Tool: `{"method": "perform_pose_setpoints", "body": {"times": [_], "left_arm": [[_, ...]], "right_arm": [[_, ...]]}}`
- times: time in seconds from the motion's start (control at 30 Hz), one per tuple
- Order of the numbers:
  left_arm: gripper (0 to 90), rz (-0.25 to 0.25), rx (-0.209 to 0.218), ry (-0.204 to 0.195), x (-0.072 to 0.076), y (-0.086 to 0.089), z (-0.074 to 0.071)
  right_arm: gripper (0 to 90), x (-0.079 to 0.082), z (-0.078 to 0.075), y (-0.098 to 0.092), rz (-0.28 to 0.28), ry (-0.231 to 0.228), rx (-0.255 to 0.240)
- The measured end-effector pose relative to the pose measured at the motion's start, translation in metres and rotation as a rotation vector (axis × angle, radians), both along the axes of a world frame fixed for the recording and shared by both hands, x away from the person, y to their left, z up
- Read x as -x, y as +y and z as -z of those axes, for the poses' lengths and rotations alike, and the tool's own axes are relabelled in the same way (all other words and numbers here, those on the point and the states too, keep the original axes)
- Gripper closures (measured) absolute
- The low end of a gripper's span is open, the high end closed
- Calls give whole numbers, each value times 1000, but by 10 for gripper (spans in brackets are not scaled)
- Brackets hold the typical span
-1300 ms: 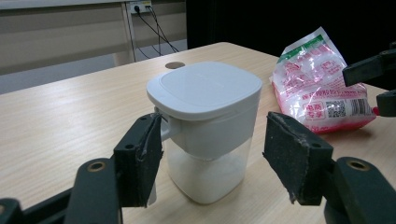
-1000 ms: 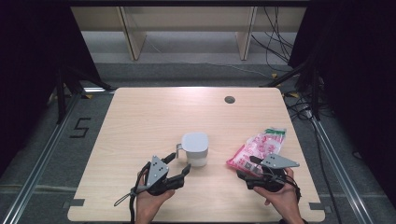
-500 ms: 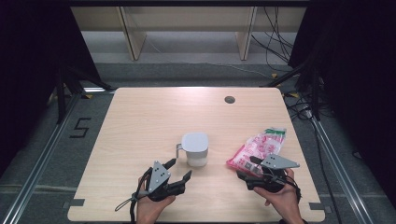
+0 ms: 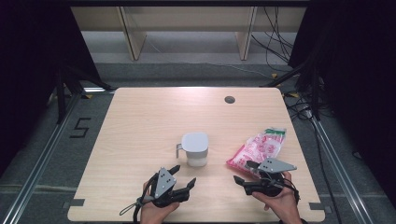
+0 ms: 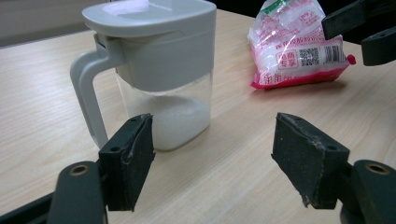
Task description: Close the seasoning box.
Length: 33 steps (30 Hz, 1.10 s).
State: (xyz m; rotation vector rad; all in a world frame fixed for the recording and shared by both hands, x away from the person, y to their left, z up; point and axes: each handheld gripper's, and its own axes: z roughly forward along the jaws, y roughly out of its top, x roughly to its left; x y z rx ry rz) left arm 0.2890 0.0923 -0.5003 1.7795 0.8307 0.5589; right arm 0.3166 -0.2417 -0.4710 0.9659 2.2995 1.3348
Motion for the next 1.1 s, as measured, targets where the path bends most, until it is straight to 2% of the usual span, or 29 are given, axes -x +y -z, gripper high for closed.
{"method": "perform_pose_setpoints", "body": {"times": [0.03, 0.07, 0.1, 0.13, 0.2, 0.23, 0.27, 0.3, 0.33, 0.37, 0.4, 0.5, 0.53, 0.57, 0.63, 0.7, 0.83, 0.87, 0.9, 0.93, 0.97, 1.03, 1.07, 1.1], "left_arm": [[283, -5, 3, 4, 1, 0, 1], [282, -9, -1, 5, 1, 0, 2], [279, -19, 9, 18, 3, -1, 3], [278, -25, 13, 23, 3, -1, 4], [276, -17, 8, 24, 4, -1, 5], [273, -13, 17, 23, 4, -1, 6], [270, -14, 3, 29, 4, -1, 6], [267, -3, -4, 21, 3, -1, 7], [266, -12, 9, 33, 4, -2, 8], [266, -8, 1, 37, 4, -3, 8], [266, -2, -5, 35, 4, -3, 8], [266, 1, 8, 36, 4, -4, 9], [265, 0, 3, 34, 4, -4, 9], [265, 0, -2, 33, 4, -3, 8], [264, -3, -4, 35, 5, -3, 8], [263, -2, -5, 37, 5, -2, 8], [262, -3, -12, 35, 4, -2, 8], [261, 6, -24, 26, 3, -1, 7], [261, -8, -4, 40, 4, -2, 8], [261, -10, -3, 41, 5, -2, 8], [261, 3, -22, 25, 3, -1, 7], [260, 3, -22, 24, 3, -1, 7], [261, 1, -21, 25, 4, 0, 7], [260, 1, -21, 26, 4, 0, 8]], "right_arm": [[232, 2, 0, 1, 5, 22, -4], [228, 1, 1, 1, -16, 1, 2], [224, 2, 1, 1, -7, 5, 5], [221, 4, 2, 1, -5, 30, 6], [215, 6, 3, 2, -5, 43, 1], [214, 5, 4, 1, -23, 25, 16], [211, 5, 5, 1, -24, 27, 15], [208, 7, 6, 2, -12, 43, 17], [208, 6, 6, 1, -29, 38, 25], [208, 8, 6, 2, -24, 59, 20], [208, 7, 7, 2, -35, 45, 22], [209, 9, 8, 1, -23, 51, 26], [209, 9, 8, 1, -30, 31, 31], [209, 11, 8, 2, -18, 72, 20], [209, 10, 10, 0, -39, 49, 31], [208, 11, 10, 0, -33, 63, 29], [209, 11, 10, 0, -36, 57, 33], [209, 13, 10, 1, -23, 88, 24], [209, 13, 10, 1, -25, 90, 21], [209, 12, 10, 1, -31, 79, 25], [209, 12, 10, 1, -33, 76, 26], [209, 12, 11, 1, -26, 72, 25], [209, 10, 11, 0, -40, 41, 41], [209, 10, 11, 0, -40, 40, 41]]}}
